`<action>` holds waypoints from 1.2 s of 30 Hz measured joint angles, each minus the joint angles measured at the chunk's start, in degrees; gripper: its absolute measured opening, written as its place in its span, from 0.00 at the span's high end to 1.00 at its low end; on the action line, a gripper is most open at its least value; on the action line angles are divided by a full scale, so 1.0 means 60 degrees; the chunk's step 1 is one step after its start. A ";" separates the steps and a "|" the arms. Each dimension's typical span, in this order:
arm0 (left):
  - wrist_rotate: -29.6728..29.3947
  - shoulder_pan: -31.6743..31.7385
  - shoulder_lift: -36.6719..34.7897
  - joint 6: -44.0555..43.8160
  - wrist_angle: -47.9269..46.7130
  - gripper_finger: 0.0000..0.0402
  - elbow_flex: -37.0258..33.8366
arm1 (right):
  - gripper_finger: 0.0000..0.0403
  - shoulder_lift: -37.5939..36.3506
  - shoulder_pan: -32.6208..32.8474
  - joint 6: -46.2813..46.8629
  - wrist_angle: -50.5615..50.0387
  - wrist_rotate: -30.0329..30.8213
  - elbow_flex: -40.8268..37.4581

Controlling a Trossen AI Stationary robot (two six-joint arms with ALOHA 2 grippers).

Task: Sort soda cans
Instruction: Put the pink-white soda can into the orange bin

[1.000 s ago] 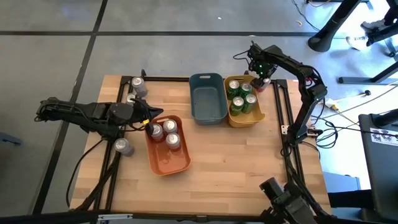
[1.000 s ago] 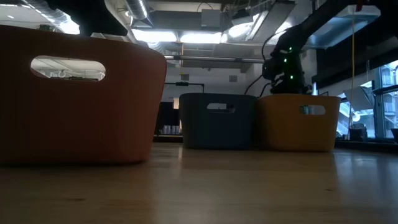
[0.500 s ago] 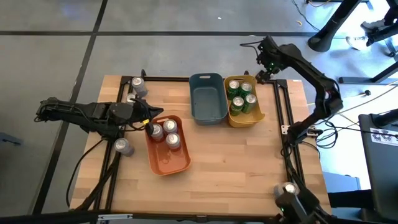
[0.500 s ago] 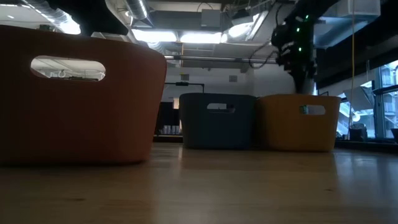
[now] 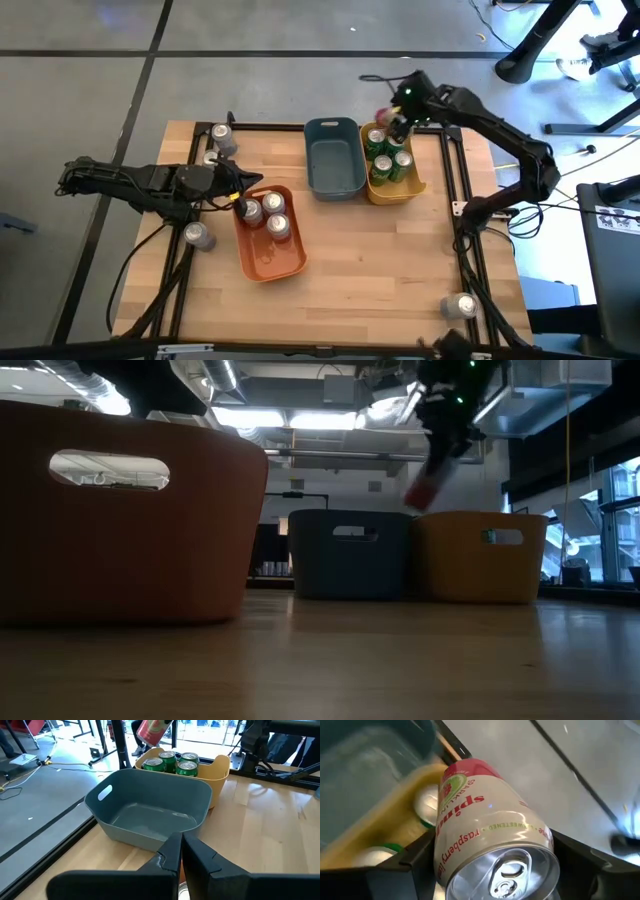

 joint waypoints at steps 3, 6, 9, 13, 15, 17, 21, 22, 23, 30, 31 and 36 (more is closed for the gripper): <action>0.0000 -0.0024 0.0000 -0.0039 -0.0088 0.98 0.0000 | 0.29 0.0000 0.1006 0.0228 0.0610 0.0037 0.0000; 0.0004 -0.0029 0.0004 -0.0088 -0.0237 0.98 0.0000 | 0.29 0.0000 0.1996 0.0412 0.1205 0.0059 0.0000; 0.0001 -0.0029 0.0000 -0.0394 -0.0275 0.98 0.0000 | 0.29 0.0040 0.2976 0.0551 0.1808 0.0060 0.0000; 0.0000 -0.0029 0.0003 -0.0321 -0.0162 0.98 0.0000 | 0.29 0.0229 0.4155 0.0616 0.2721 0.0062 0.0000; 0.0004 -0.0015 0.0004 -0.0324 -0.0014 0.98 0.0000 | 0.29 0.0358 0.4664 0.0623 0.3141 0.0066 0.0000; 0.0000 -0.0011 0.0004 -0.0321 0.0091 0.98 0.0000 | 0.29 0.0545 0.5083 0.0627 0.3480 0.0069 0.0000; 0.0048 -0.0028 0.0004 -0.0397 0.0147 0.98 0.0000 | 0.29 0.1070 0.5803 0.0648 0.4204 0.0069 0.0000; 0.0135 -0.0051 0.0004 -0.0437 0.0146 0.98 0.0000 | 0.29 0.1231 0.5959 0.0637 0.4361 0.0069 0.0000; 0.0184 -0.0093 0.0004 -0.0449 0.0163 0.98 0.0000 | 0.29 0.1374 0.6101 0.0634 0.4510 0.0067 0.0000; 0.0239 -0.0517 -0.0007 -0.0136 0.0699 1.00 0.0161 | 0.29 0.2277 0.6931 0.0524 0.5904 0.0056 0.0000; 0.0237 -0.0553 -0.0012 -0.0042 0.0771 1.00 0.0194 | 0.29 0.2388 0.7028 0.0481 0.6182 0.0016 0.0000; 0.0233 -0.0551 0.0052 -0.0035 0.1061 1.00 0.0197 | 0.29 0.2928 0.7424 0.0253 0.7387 -0.0223 0.0000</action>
